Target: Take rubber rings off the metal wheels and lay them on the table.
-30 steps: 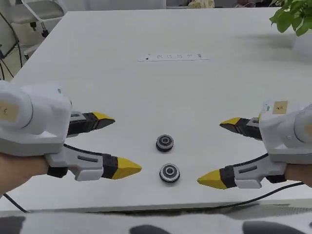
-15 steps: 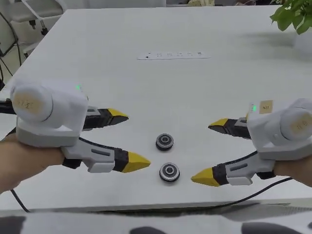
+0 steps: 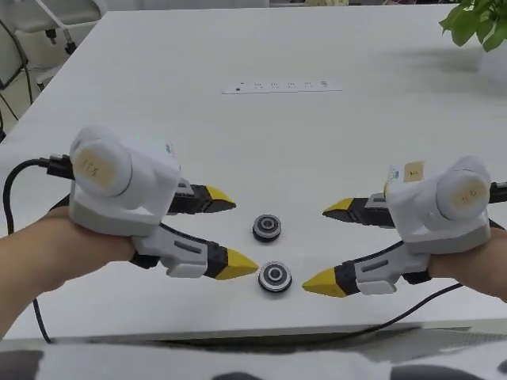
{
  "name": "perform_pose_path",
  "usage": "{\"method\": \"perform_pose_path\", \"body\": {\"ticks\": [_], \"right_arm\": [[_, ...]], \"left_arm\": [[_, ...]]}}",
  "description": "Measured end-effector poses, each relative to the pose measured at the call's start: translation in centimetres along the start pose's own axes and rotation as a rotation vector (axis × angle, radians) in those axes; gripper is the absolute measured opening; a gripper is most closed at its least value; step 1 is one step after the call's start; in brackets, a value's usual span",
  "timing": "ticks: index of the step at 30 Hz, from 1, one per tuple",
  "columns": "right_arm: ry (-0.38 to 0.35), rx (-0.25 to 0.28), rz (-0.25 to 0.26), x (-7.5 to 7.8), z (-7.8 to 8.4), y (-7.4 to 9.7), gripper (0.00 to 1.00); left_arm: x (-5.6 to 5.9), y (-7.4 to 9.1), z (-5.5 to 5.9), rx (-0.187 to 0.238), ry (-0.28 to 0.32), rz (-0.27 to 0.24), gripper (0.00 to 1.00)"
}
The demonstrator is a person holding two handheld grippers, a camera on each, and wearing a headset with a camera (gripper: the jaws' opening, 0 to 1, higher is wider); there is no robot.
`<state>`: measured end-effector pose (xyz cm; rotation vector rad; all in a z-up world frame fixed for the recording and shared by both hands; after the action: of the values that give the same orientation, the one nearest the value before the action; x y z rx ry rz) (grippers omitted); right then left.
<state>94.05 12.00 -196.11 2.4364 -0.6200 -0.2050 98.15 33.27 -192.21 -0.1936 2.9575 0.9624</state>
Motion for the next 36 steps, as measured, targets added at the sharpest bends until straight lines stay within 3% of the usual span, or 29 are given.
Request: {"method": "perform_pose_path", "body": {"ticks": [16, 28, 36], "right_arm": [[0.042, -0.032, -0.068, 0.5, 0.6, -1.5, 0.55], [0.026, -0.062, -0.119, 0.7, 1.6, -2.8, 0.44], [-0.010, -0.041, -0.133, 0.8, 2.1, -3.0, 0.40]], "left_arm": [[-0.1, -2.0, 0.8, -0.052, -0.011, 0.047, 0.40], [-0.3, -4.1, 1.6, -0.092, -0.007, 0.089, 0.34], [0.4, -6.1, 2.3, -0.126, -0.009, 0.119, 0.32]]}}
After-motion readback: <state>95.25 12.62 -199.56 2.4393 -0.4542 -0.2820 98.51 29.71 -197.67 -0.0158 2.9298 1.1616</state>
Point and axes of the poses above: the centre of the closed fingertips' face, and the gripper's own axes: y roughly backward along the fingers, x roughly to its right, z roughly out of its underside, the point moved 10 cm from there along y, roughly backward along the fingers, and after that the axes turned 2 degrees about -z, right-handed, at the moved point
